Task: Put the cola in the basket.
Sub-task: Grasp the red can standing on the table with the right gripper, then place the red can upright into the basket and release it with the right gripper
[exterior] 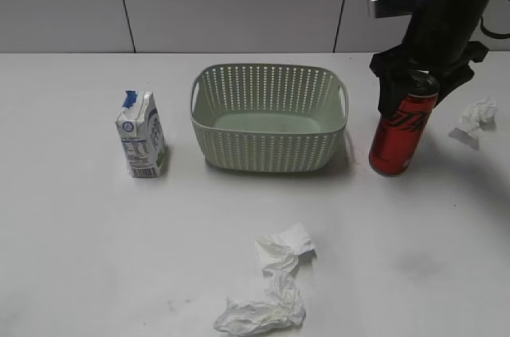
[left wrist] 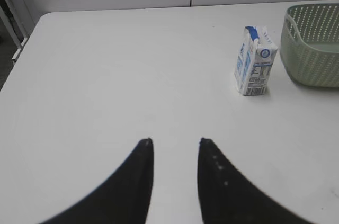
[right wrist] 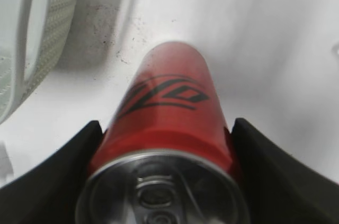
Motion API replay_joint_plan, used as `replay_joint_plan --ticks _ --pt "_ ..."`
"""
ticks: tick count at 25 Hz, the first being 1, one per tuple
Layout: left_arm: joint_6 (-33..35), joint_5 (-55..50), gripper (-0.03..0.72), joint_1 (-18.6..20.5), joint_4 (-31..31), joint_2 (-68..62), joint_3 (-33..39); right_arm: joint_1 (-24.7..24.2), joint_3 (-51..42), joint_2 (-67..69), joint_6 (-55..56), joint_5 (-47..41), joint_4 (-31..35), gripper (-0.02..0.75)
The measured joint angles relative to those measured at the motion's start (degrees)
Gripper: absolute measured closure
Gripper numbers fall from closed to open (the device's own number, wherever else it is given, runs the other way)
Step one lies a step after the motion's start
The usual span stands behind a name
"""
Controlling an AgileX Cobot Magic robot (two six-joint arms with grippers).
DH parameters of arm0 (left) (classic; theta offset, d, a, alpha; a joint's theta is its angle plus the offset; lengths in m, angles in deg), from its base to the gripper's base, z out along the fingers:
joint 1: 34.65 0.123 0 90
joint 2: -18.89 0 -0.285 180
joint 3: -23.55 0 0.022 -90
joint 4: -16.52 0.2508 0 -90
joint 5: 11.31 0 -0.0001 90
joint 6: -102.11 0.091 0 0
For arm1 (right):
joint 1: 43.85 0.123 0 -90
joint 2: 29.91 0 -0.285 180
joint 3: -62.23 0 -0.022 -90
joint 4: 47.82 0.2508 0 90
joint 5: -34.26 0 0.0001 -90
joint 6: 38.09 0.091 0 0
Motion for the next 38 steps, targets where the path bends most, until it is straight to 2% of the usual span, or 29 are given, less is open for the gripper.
replay_joint_plan --ticks 10,19,22,26,32,38 --pt "0.0 0.0 0.458 0.0 0.0 0.0 0.0 0.1 1.7 0.1 0.5 -2.0 -0.8 0.214" --pt "0.0 0.0 0.458 0.0 0.0 0.0 0.0 1.0 16.4 -1.6 0.6 -2.5 -1.7 0.214" --pt "0.0 0.0 0.458 0.0 0.0 0.0 0.0 3.5 21.0 -2.4 0.6 -2.7 -2.1 0.214" --pt "0.0 0.0 0.458 0.0 0.0 0.0 0.0 9.5 25.3 -2.4 0.6 -2.8 -3.4 0.214" --pt "0.0 0.0 0.458 0.0 0.0 0.0 0.0 16.3 26.2 -1.5 0.6 -3.1 -4.2 0.214" --pt "0.0 0.0 0.458 0.0 0.0 0.0 0.0 20.1 26.4 5.6 0.6 -3.1 -6.0 0.214"
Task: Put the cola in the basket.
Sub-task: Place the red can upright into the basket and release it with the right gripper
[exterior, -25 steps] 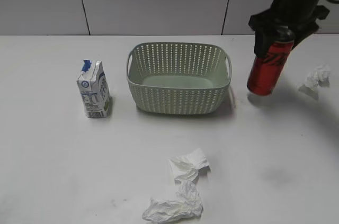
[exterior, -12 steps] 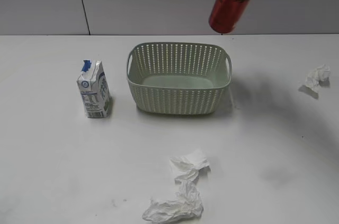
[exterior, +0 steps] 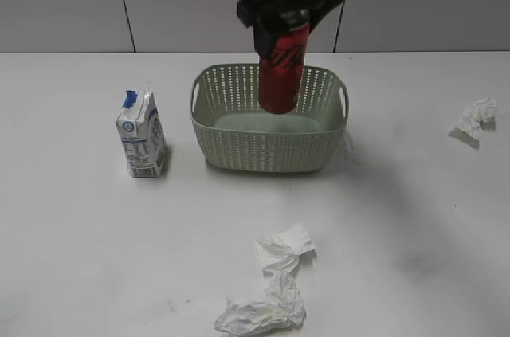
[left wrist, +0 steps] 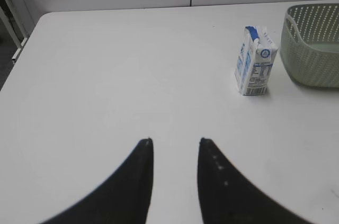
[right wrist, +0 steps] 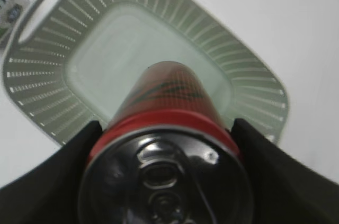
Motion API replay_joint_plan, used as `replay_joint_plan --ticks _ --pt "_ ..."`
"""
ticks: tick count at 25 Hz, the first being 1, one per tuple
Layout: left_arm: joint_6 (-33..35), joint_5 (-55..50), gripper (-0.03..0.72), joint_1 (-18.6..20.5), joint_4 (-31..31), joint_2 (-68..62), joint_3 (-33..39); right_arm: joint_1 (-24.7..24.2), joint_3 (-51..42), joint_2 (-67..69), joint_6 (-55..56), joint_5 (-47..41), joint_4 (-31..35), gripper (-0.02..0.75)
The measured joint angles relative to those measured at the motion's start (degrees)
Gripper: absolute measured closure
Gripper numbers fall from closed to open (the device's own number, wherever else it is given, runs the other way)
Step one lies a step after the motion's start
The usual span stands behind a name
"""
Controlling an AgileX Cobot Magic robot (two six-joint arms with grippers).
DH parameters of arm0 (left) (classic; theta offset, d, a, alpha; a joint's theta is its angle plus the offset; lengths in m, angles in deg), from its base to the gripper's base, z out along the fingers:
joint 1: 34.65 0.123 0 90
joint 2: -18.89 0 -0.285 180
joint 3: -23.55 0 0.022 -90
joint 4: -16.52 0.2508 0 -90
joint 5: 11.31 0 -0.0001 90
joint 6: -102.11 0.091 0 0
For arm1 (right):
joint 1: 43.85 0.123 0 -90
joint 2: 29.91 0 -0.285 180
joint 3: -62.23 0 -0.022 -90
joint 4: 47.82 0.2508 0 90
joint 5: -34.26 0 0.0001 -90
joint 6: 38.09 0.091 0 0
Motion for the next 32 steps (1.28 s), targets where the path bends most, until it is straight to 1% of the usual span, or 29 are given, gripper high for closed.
replay_joint_plan --ticks 7,14,16,17,19,23,28,30,32 --pt "0.0 0.0 0.458 0.0 0.0 0.0 0.0 1.0 0.0 8.4 -0.1 0.1 -0.7 0.214" --pt "0.0 0.0 0.458 0.0 0.0 0.0 0.0 1.0 0.1 9.0 -0.7 0.3 0.4 0.214" --pt "0.0 0.0 0.458 0.0 0.0 0.0 0.0 1.0 0.1 9.0 -0.8 0.3 1.7 0.180" --pt "0.0 0.0 0.459 0.0 0.0 0.0 0.0 1.0 0.3 9.0 -0.8 0.3 2.5 0.132" --pt "0.0 0.0 0.458 0.0 0.0 0.0 0.0 1.0 1.1 9.0 -0.8 0.3 3.7 0.089" --pt "0.0 0.0 0.459 0.0 0.0 0.0 0.0 1.0 4.9 9.0 -0.8 0.3 3.9 0.082" --pt "0.0 0.0 0.459 0.0 0.0 0.0 0.0 0.4 12.6 8.5 -0.5 0.3 4.6 0.082" --pt "0.0 0.0 0.459 0.0 0.0 0.0 0.0 -0.7 15.5 7.7 0.1 0.4 6.2 0.080" --pt "0.0 0.0 0.459 0.0 0.0 0.0 0.0 -2.9 17.1 6.5 0.5 0.5 7.2 0.080"
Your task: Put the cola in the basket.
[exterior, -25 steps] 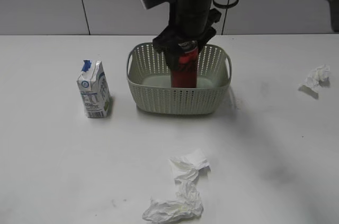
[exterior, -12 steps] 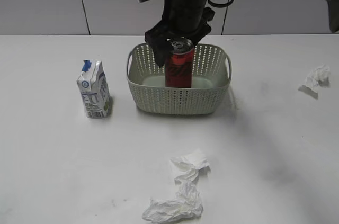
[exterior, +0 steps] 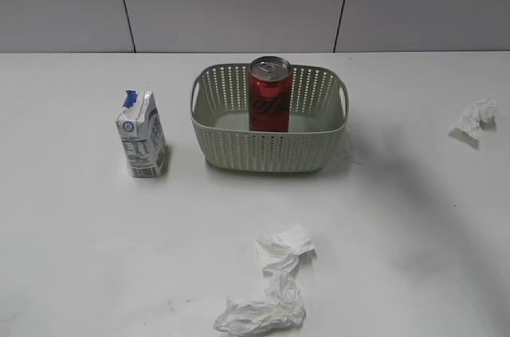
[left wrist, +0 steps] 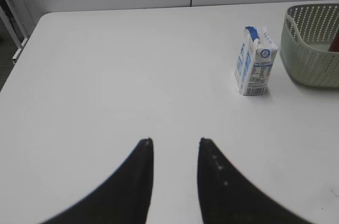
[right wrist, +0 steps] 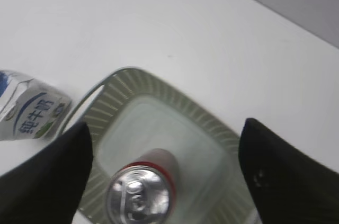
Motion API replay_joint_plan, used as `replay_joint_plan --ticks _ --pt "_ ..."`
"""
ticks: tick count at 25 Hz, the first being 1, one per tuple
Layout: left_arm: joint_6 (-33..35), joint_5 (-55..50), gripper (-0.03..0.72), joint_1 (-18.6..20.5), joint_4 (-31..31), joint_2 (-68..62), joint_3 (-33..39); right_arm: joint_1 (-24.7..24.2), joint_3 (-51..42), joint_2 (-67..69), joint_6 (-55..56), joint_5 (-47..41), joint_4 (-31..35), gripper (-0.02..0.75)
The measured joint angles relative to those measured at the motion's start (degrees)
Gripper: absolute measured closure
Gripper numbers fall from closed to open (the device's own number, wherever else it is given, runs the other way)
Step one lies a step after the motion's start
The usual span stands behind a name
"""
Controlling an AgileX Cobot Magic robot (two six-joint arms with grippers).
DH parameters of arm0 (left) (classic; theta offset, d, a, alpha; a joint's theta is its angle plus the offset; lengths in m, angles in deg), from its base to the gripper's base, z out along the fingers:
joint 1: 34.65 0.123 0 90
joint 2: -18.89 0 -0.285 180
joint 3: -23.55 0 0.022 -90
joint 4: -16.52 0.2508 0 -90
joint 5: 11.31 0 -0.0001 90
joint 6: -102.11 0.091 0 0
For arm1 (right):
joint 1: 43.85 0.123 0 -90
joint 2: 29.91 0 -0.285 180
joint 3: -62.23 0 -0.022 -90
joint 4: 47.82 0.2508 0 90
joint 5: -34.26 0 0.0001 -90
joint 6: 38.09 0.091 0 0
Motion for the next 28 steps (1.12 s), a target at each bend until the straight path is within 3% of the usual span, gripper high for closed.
replay_joint_plan --ticks 9,15,20,28 --pt "0.0 0.0 0.459 0.0 0.0 0.0 0.0 -16.8 0.5 -4.9 1.9 0.1 1.6 0.082" --pt "0.0 0.0 0.459 0.0 0.0 0.0 0.0 -23.8 -3.4 -10.7 2.4 0.1 1.9 0.094" --pt "0.0 0.0 0.459 0.0 0.0 0.0 0.0 -27.0 -12.1 -17.6 2.5 0.1 1.0 0.101" --pt "0.0 0.0 0.458 0.0 0.0 0.0 0.0 -27.2 -33.6 -32.8 2.4 0.2 -4.8 0.115"
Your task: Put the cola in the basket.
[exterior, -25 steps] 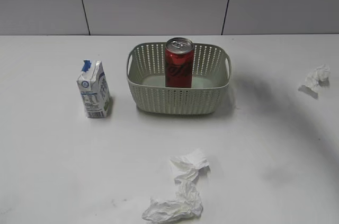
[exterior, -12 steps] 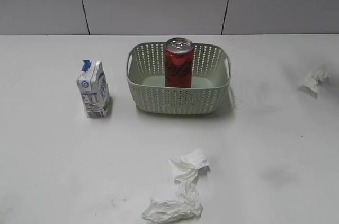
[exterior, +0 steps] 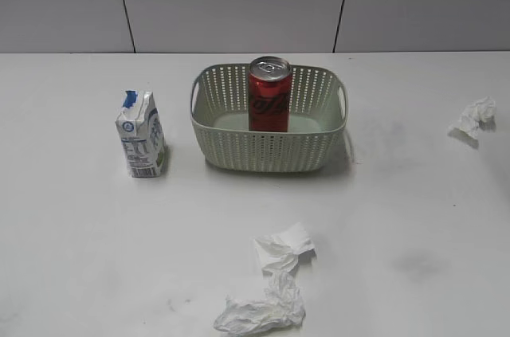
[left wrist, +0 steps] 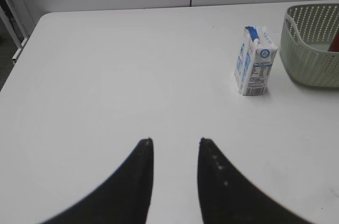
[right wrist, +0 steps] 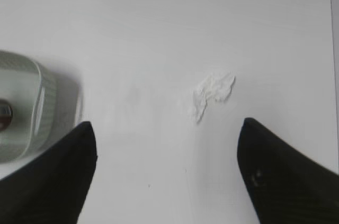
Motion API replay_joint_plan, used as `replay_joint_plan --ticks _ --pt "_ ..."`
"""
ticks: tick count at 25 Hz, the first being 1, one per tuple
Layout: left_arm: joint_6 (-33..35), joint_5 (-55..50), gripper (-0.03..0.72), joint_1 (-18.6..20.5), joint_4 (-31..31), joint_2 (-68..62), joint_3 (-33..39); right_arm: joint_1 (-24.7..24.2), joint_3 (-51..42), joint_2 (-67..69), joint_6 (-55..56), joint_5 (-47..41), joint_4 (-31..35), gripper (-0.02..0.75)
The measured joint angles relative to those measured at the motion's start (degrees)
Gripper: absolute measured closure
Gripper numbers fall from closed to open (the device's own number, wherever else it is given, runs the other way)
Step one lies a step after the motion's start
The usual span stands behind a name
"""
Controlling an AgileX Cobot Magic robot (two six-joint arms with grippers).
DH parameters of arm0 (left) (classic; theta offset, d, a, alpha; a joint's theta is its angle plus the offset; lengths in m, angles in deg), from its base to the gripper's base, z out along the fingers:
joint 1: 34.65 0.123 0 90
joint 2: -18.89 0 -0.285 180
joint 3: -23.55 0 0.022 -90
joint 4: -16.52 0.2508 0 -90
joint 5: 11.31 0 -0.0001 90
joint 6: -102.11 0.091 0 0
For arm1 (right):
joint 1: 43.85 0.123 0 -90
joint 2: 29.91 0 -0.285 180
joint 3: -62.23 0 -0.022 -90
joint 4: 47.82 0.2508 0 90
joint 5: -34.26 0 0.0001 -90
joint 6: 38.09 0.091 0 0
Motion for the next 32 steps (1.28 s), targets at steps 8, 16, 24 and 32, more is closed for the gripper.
replay_joint_plan --ticks 8,16,24,32 --pt "0.0 0.0 0.458 0.0 0.0 0.0 0.0 0.0 -25.4 -16.2 -0.5 0.1 -0.2 0.137" --pt "0.0 0.0 0.459 0.0 0.0 0.0 0.0 0.0 -46.1 -29.5 -0.7 2.2 -0.2 0.142" --pt "0.0 0.0 0.459 0.0 0.0 0.0 0.0 0.0 -61.8 -43.2 -0.8 7.1 -0.1 0.145" --pt "0.0 0.0 0.459 0.0 0.0 0.0 0.0 0.0 -72.0 -59.0 -0.7 8.3 -0.1 0.145"
